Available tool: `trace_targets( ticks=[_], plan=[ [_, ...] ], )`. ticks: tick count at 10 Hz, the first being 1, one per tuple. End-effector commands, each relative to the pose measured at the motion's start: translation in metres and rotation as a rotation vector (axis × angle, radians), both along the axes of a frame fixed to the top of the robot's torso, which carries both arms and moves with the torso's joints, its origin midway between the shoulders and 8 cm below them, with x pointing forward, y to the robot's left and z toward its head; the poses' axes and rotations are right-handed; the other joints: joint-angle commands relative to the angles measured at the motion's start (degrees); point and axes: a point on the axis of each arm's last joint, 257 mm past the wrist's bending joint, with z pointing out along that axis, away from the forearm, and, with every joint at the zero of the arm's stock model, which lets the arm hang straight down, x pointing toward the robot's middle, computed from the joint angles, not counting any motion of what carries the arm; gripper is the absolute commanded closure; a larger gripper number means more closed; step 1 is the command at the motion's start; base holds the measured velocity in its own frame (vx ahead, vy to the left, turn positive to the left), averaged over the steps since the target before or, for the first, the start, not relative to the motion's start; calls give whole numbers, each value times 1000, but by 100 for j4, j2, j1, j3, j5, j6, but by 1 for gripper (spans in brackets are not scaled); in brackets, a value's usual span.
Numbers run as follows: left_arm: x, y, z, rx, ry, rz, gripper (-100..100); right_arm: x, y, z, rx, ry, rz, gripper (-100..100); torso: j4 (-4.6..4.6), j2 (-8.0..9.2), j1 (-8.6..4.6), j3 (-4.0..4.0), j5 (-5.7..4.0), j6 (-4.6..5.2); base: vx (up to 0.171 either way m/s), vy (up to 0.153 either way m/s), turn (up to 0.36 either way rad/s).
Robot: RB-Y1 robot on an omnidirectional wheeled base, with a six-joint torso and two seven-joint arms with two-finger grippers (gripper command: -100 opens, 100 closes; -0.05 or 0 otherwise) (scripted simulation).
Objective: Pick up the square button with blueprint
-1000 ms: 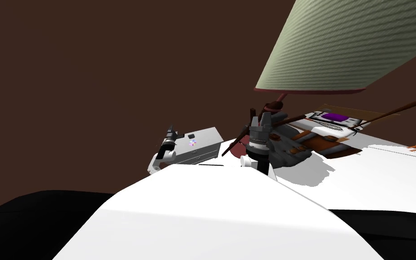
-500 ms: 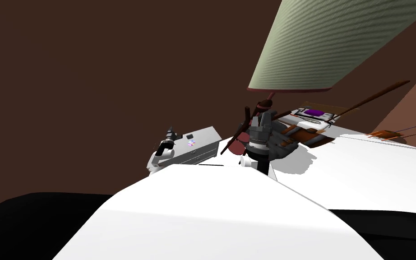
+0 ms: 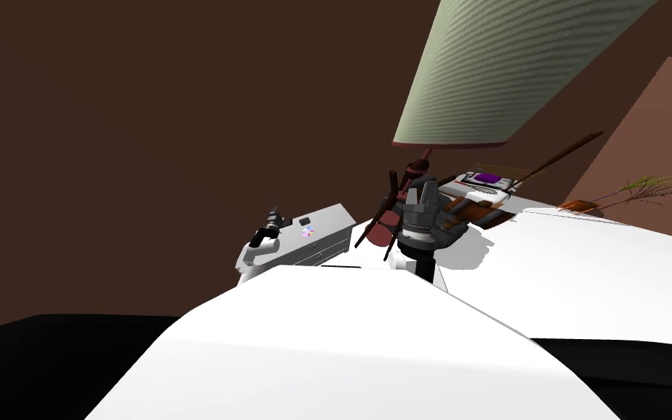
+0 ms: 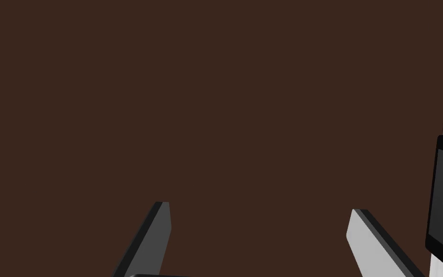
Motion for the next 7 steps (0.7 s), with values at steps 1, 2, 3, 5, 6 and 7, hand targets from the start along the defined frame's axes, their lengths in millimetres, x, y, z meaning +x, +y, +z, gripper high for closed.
trace_targets(
  ticks=[1,2,3,5,6,7],
  plan=[
    [2,10,-12,-19,47,19,-100,0,0,0,0,0,0,0,0,0,0,0,0,0,-43,44,-168],
    [1,10,-16,-23,60,21,-100,0,0,0,0,0,0,0,0,1,3,1,1,-5,-20,23,5],
    [4,26,-23,-44,92,49,-100,0,0,0,0,0,0,0,-1,-4,-2,-2,0,-7,-35,29,-204],
    [1,27,-32,-55,127,55,-100,0,0,0,0,0,0,0,0,-2,1,-1,1,-4,-27,30,-99],
    [4,42,-37,-76,153,83,-100,0,0,0,0,0,0,0,-1,-6,-3,-3,0,-8,-30,32,-245],
    [2,43,-42,-82,173,87,-100,0,0,0,0,0,0,0,-1,-5,1,-3,0,-1,-36,41,-146]
  ],
)
